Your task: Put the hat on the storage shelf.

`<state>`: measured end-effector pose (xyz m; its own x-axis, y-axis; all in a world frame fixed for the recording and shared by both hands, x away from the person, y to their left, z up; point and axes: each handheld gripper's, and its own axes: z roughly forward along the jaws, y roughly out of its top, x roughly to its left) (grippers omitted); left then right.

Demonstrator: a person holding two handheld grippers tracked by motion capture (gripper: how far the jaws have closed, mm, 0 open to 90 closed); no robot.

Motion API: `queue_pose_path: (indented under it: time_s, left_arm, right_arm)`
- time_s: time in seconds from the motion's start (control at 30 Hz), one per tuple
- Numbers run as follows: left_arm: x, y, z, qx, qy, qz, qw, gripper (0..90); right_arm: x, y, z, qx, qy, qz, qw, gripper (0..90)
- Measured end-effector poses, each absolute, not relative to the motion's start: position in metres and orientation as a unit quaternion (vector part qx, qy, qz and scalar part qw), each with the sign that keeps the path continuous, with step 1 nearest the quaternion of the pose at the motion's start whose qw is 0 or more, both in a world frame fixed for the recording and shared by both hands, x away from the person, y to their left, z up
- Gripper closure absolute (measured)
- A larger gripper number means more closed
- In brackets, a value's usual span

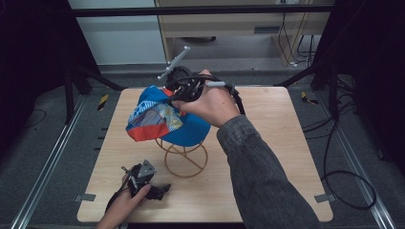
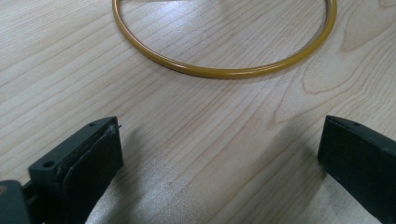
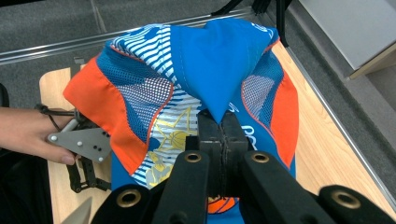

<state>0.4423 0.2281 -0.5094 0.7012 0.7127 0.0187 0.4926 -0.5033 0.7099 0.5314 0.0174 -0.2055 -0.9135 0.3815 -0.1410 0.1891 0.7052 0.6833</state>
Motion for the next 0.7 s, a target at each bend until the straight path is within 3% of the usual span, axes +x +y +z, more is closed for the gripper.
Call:
queue_pose_path:
  time_s: [0.7]
  left_arm:
    - [0.442, 0.228, -0.509, 0.852, 0.354, 0.157, 0.351, 0.0]
  right_arm:
    - [0.537, 0.026, -0.224, 0.154, 0.922, 0.330, 0.134, 90.0]
